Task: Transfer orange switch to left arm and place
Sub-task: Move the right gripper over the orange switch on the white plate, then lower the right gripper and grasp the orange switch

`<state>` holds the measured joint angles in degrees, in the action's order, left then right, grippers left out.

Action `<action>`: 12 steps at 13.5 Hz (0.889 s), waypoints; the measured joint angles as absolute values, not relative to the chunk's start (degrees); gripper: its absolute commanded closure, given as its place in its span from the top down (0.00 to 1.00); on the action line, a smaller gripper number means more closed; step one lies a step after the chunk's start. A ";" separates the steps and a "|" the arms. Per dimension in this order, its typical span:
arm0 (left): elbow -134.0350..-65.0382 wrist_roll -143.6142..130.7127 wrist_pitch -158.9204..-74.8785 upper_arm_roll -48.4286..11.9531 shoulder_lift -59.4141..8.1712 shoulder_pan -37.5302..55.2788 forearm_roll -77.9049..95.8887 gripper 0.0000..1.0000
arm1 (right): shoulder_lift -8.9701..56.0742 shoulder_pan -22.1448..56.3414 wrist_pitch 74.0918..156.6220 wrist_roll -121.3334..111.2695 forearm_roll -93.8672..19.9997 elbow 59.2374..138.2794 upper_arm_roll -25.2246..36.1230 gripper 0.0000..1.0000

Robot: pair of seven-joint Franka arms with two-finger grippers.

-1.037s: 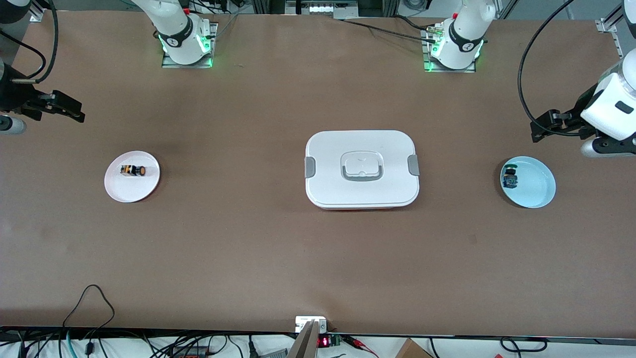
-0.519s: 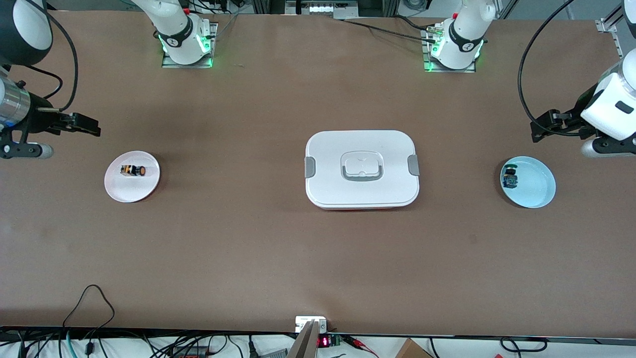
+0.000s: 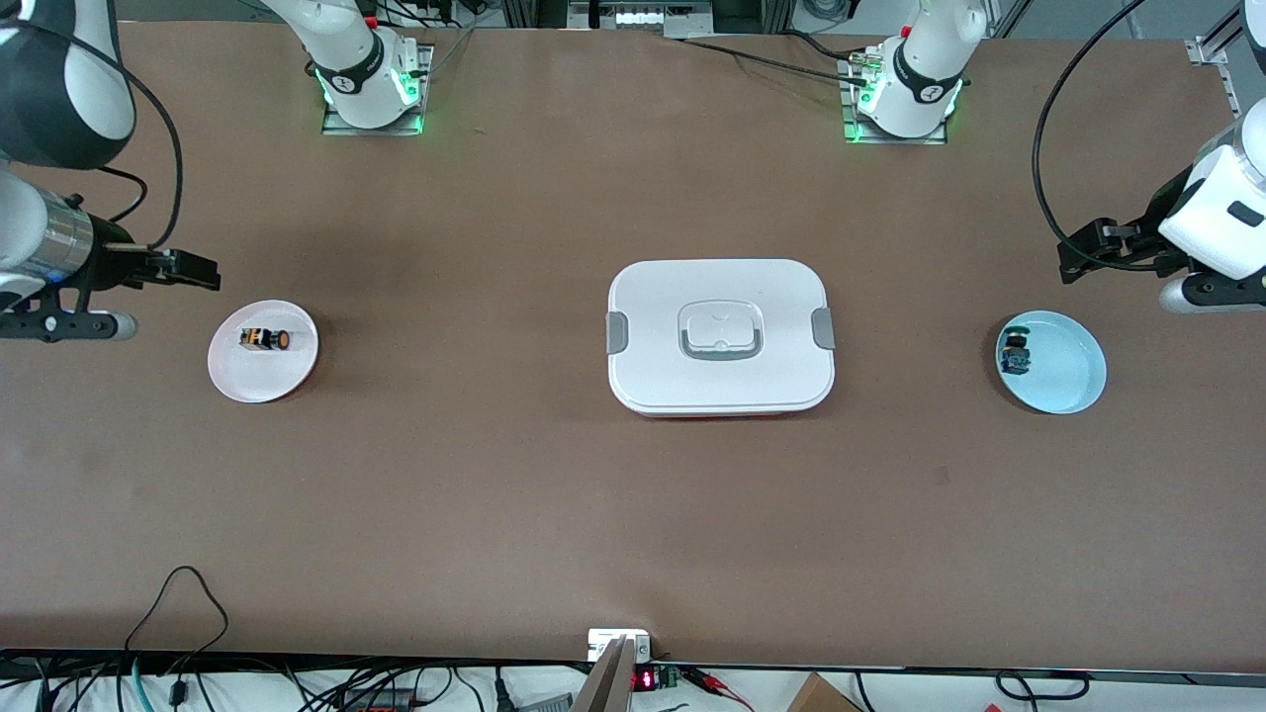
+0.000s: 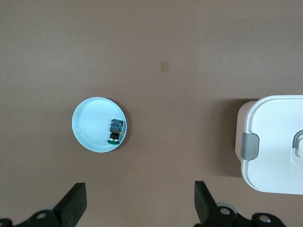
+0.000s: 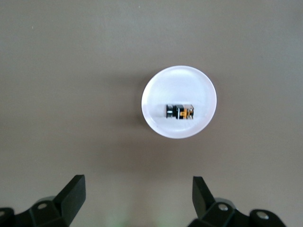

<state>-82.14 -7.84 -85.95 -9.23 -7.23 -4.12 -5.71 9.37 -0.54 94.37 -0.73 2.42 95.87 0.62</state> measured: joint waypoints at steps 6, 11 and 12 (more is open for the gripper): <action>-82.13 -7.84 -85.95 -9.22 -7.24 -4.18 -5.71 1.00 | 17.11 -1.79 104.76 -1.02 3.96 97.87 1.13 1.00; -82.13 -7.84 -85.95 -9.21 -7.25 -4.20 -5.71 1.00 | 18.86 -4.66 119.07 -1.33 8.30 109.18 1.33 1.00; -82.13 -7.84 -85.95 -9.21 -7.25 -4.21 -5.71 1.00 | 18.93 -5.05 120.44 -1.33 9.30 111.03 1.33 1.00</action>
